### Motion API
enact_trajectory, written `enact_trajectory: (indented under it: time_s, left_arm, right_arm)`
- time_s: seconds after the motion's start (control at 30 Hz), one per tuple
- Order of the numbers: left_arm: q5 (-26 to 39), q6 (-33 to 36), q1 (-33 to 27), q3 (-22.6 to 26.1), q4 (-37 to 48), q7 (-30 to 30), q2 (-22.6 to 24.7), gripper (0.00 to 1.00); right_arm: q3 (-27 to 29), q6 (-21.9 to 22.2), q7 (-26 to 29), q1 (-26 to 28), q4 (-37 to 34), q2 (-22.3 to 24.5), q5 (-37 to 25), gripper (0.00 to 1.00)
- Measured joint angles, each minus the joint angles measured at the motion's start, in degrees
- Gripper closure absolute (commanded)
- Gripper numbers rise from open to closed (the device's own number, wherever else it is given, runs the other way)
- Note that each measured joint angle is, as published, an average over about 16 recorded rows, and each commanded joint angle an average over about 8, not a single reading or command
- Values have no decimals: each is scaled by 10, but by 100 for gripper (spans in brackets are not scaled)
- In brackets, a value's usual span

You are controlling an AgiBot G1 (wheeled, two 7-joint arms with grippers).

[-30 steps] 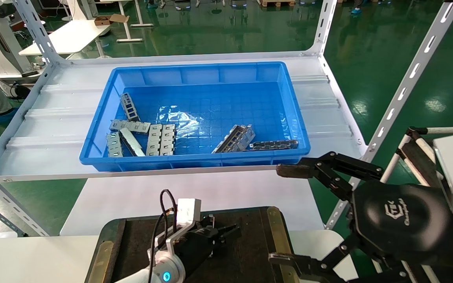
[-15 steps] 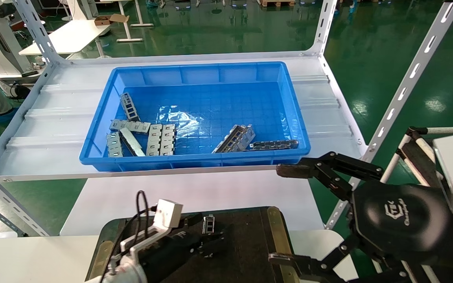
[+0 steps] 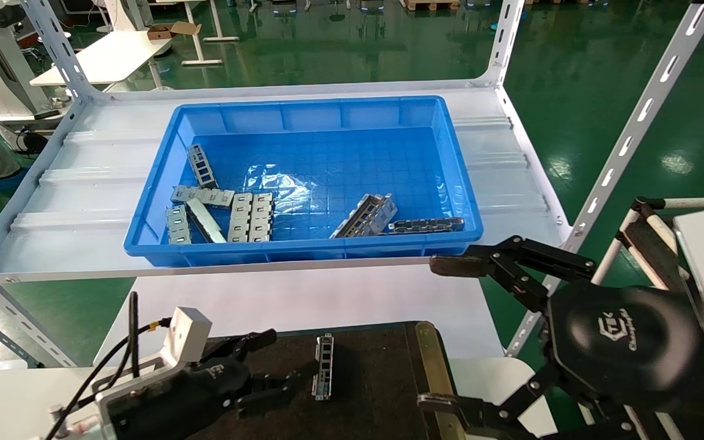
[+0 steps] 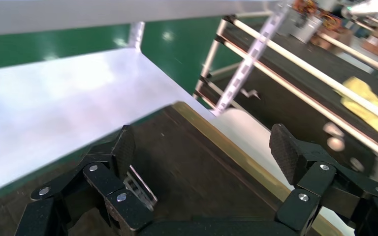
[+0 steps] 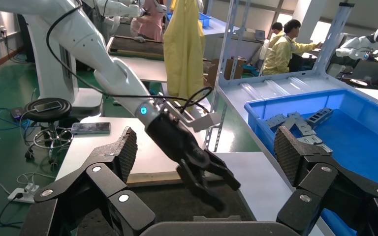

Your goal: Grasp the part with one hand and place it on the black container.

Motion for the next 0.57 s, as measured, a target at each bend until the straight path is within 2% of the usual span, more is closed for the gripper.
enact_trajectory:
  time_s: [0.27,0.57]
  left_arm:
    - [70,-81,-86,92,7,-93,-54,0]
    - [89,-119,-133,138,10,-119,-79,0]
  right_arm:
    - [0,0,0,0,0,0,0,0]
    - [0,0,0,0,0,0,0,0]
